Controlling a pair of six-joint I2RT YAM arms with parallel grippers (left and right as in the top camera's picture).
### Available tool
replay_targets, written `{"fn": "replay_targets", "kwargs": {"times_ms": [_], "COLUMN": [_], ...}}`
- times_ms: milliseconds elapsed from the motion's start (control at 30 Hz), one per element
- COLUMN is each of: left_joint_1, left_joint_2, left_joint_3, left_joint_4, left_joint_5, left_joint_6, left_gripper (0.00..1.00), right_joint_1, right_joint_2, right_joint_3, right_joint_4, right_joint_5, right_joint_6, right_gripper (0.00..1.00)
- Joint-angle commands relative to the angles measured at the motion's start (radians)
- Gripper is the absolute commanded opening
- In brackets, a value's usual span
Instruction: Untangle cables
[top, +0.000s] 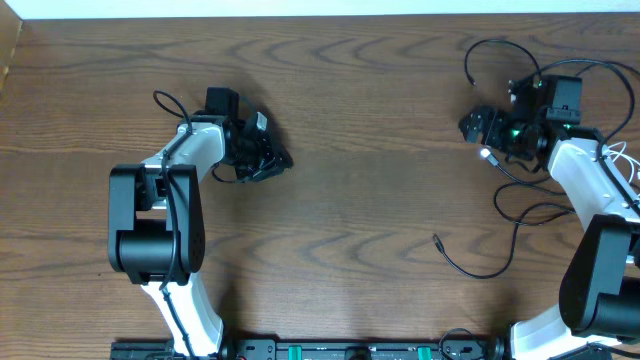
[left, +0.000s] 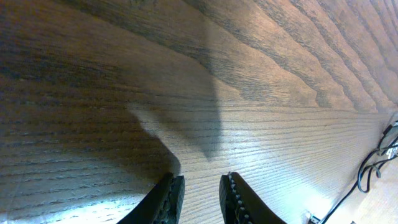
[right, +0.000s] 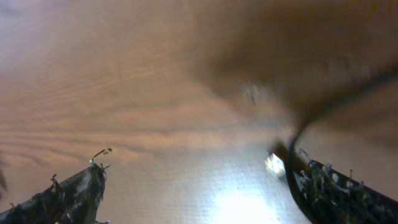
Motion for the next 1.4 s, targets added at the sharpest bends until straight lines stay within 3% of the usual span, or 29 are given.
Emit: {"fn": "replay_targets", "kwargs": {"times_ms": [0,167,333,433,533,733,933,1167,1367], "left_joint_1": [0.005,0.005,0.005,0.005,0.005,0.005,0.005,0.005,0.005], "left_joint_2": [0.060,0.060,0.060,0.060,0.060,0.060,0.060,0.060,0.060], "left_joint_3": [-0.037,-0.037,-0.037,-0.037,-0.037,-0.037,-0.037,-0.037,-0.037], "left_joint_4": [-0.010,-0.010,-0.010,-0.010,-0.007,-0.007,-0.007,-0.006,-0.006], "left_joint_5": [-0.138,-0.138,-0.139,-0.139,-0.139,-0.139,-0.139,-0.139,-0.139], "left_joint_6": [0.002,0.002,0.002,0.002,0.002,0.002,0.002,0.002,0.002], "left_gripper": [0.31,0.44,0.50,0.53,0.55,0.56,0.57,0.61,0.62], "right_joint_1": [0.003,0.003,0.001,0.001,0.007,0.025,0.023,0.022,-0.012], "right_joint_2": [0.008,0.008,0.008,0.008,0.008,0.008,0.008,0.008,0.008], "right_joint_3": [-0.006,-0.008,-0.008,-0.008,-0.008,-0.008,-0.008,-0.008,-0.008], "right_joint_4": [-0.076,-0.184,-0.266,-0.273,-0.258,-0.203,-0.081,0.055,0.185], "right_joint_5": [0.103,0.359,0.558,0.343,-0.009,-0.259,-0.510,-0.875,-0.665], "right_joint_6": [0.001,0.001,0.063,0.103,0.204,0.435,0.164,0.128,0.129], "right_gripper": [0.99,0.99,0.99,0.99,0.99,0.99,0.99,0.99,0.99]}}
